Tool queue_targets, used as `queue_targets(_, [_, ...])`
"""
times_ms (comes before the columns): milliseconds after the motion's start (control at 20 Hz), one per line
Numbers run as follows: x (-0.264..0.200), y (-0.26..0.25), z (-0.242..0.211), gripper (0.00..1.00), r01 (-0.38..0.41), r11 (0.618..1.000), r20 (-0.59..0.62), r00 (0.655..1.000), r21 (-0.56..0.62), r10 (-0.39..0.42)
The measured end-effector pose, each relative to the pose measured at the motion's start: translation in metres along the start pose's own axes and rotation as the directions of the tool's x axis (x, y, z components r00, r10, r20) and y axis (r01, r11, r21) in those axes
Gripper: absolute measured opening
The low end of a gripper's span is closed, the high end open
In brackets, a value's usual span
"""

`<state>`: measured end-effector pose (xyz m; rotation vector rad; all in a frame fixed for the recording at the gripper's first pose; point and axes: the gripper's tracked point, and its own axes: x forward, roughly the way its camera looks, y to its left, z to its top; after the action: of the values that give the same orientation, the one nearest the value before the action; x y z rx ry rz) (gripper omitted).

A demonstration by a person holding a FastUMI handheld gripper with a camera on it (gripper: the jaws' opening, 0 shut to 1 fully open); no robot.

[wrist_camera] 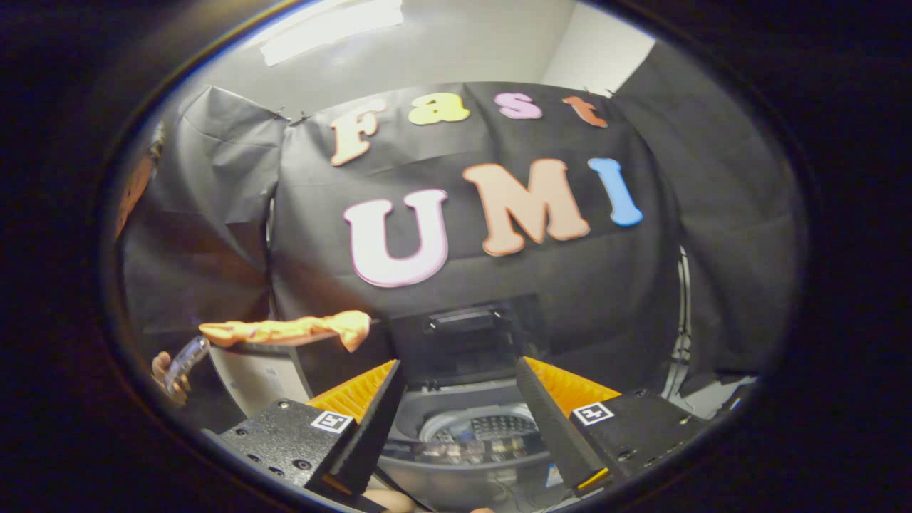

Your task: Put the clothes into the washing machine and then close the washing machine lid.

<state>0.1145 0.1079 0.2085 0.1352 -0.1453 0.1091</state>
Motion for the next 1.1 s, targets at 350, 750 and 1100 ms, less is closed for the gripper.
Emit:
queue_targets(350, [0.108,0.153,0.068,0.97,-0.244,0.967,-0.039,0.970,-0.072,0.241])
queue_targets(750, [0.188,0.292,0.071,0.97,-0.421,0.907,-0.104,0.902,0.007,0.419])
queue_targets(1100, [0.224,0.349,-0.004,0.97,-0.386,0.919,-0.330,0.860,0.077,0.389])
